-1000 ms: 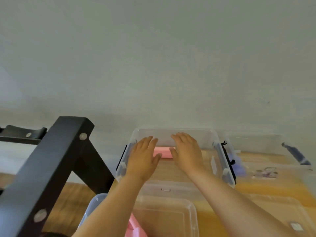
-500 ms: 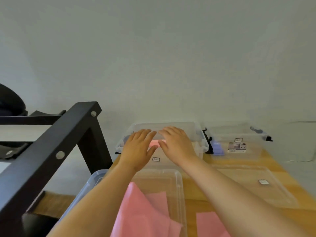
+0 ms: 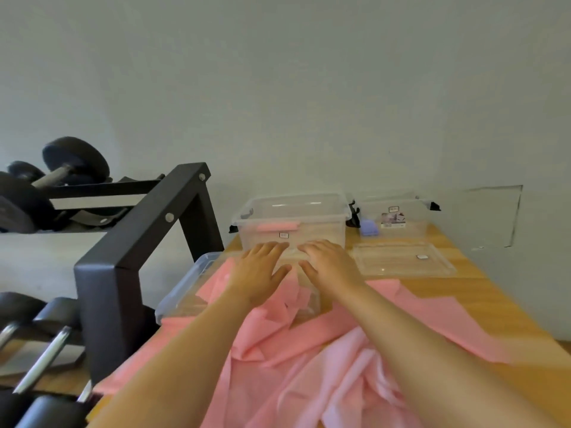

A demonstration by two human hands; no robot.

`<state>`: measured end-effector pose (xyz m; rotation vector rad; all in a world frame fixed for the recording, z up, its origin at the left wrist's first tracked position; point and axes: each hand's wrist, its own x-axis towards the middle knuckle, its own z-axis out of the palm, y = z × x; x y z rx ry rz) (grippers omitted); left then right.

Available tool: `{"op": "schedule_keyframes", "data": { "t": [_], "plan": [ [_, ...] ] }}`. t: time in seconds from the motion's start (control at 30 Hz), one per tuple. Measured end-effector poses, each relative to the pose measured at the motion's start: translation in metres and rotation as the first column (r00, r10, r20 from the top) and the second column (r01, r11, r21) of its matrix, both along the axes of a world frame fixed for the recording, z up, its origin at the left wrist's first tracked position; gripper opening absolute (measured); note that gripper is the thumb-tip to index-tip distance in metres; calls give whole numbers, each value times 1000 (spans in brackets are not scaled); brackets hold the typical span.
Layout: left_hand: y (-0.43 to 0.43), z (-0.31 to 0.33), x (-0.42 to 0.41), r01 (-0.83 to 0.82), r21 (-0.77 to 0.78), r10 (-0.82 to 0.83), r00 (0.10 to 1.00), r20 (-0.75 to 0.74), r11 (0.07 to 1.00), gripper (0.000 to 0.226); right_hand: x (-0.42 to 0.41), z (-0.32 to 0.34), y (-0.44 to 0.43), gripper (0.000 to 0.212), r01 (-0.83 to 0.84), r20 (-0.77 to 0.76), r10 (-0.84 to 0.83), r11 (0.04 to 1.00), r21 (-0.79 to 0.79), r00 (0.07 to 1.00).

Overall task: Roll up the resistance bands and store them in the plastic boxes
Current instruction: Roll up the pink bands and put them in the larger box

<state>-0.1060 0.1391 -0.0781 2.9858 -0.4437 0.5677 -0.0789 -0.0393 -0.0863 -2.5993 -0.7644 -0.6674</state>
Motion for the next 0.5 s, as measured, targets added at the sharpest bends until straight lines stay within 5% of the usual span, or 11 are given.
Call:
{"op": "schedule_keyframes", "data": {
  "t": [0.3, 0.5],
  "plan": [
    [-16, -27, -36, 31, -4, -31, 987, -157, 1000, 45, -44, -24, -19, 42, -30, -417, 33, 999, 13, 908],
    [-21, -27, -45, 25, -143, -53, 980, -192, 989, 28, -55, -30, -31, 19, -133, -502, 154, 988, 78, 851]
  ]
}}
